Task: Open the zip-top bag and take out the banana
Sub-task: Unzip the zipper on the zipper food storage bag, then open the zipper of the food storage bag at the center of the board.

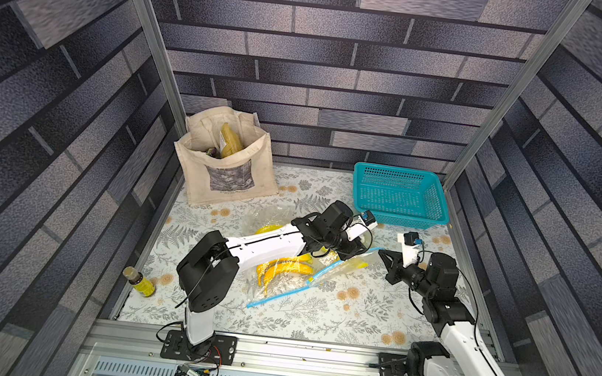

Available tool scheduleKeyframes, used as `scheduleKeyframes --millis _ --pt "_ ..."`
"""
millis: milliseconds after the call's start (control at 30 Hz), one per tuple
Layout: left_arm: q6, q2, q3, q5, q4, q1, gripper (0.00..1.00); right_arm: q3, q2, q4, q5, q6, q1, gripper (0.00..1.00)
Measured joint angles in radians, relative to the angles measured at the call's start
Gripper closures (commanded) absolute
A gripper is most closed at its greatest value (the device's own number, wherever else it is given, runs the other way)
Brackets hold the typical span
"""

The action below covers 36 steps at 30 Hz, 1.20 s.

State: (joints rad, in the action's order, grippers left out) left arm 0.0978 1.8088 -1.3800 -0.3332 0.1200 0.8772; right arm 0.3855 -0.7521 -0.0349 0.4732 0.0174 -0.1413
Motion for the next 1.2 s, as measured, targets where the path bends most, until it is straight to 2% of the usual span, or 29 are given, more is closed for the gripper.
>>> scheduleKeyframes --millis 433,867,1167,1200 --pt "0.019 0.011 -0.005 -0.004 0.042 0.008 0.64 0.000 0.000 0.000 0.004 0.000 0.000 1.00" --pt "0.045 0.011 0.024 0.008 0.089 0.011 0.64 0.000 0.001 0.000 0.003 0.000 0.000 1.00" --pt "0.055 0.011 0.031 0.015 0.108 0.019 0.80 -0.002 0.010 0.002 -0.014 0.000 0.000 1.00" --pt "0.054 0.011 0.031 0.015 0.109 0.020 0.83 -0.002 0.011 0.003 -0.026 0.000 0.000 0.94"
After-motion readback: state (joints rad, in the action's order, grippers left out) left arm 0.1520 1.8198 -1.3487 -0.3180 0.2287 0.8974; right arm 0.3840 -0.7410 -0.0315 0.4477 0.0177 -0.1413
